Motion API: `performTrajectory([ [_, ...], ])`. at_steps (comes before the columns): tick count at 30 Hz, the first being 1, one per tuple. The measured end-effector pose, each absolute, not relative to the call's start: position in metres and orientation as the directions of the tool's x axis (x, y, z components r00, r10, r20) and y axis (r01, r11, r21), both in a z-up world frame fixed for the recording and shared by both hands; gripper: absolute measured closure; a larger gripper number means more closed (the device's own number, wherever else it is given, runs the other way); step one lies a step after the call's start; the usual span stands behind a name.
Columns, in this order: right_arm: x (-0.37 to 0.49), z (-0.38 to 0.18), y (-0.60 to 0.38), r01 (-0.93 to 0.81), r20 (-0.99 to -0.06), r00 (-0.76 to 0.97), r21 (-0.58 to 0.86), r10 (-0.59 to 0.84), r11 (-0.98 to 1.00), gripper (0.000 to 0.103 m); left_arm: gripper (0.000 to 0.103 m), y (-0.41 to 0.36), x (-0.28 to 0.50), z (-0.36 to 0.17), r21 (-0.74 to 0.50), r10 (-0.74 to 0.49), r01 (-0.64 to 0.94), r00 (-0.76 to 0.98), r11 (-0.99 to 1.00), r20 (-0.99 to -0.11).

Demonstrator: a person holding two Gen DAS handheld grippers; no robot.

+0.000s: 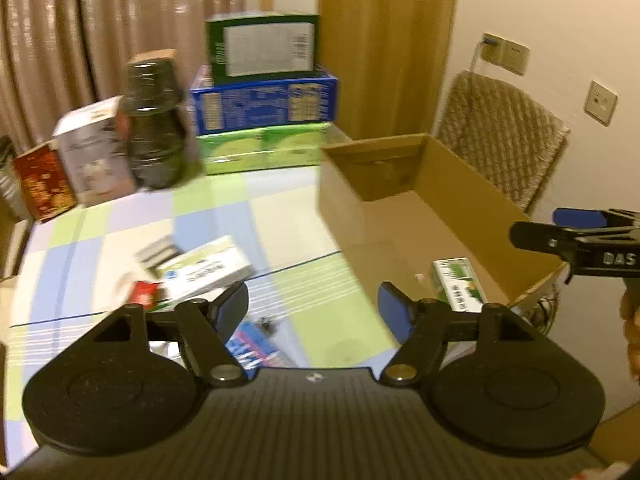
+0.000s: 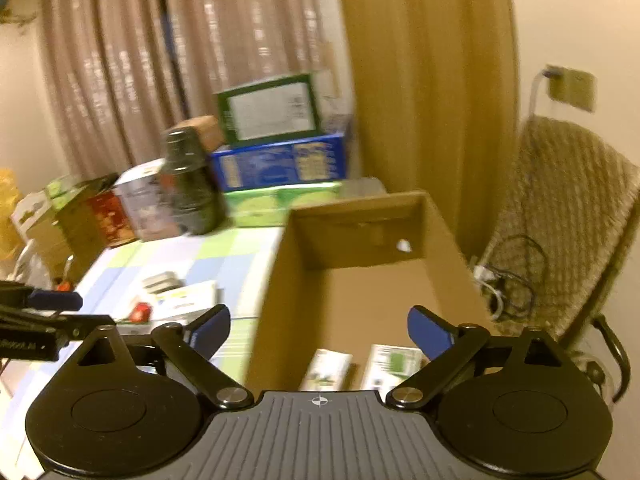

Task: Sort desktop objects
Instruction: 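Carry both boxes into the cardboard box and open both tools, then move both tools back over the pile toward the toothpick box and foil bag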

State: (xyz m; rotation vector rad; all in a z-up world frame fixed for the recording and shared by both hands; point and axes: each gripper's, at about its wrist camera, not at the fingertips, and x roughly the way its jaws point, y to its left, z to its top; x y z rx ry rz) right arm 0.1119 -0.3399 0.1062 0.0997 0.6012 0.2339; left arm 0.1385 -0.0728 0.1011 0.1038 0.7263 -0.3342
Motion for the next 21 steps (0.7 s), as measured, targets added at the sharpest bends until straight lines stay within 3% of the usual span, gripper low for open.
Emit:
performTrajectory([
  [11,0.092,0.118,-0.256,-0.332,-0.529,0.777,0.117,0.341,0.936,0.002,0.012,0.033,0.113,0.108,-0.002,-0.12,0.158,0.744,0.987,-0.657],
  [21,0.084,0.073,-0.201,-0.427,-0.584,0.708,0.094,0.397,0.899,0.002,0.006,0.085,0.102,0.072,-0.021,-0.061,0.064,0.724,0.998,-0.687],
])
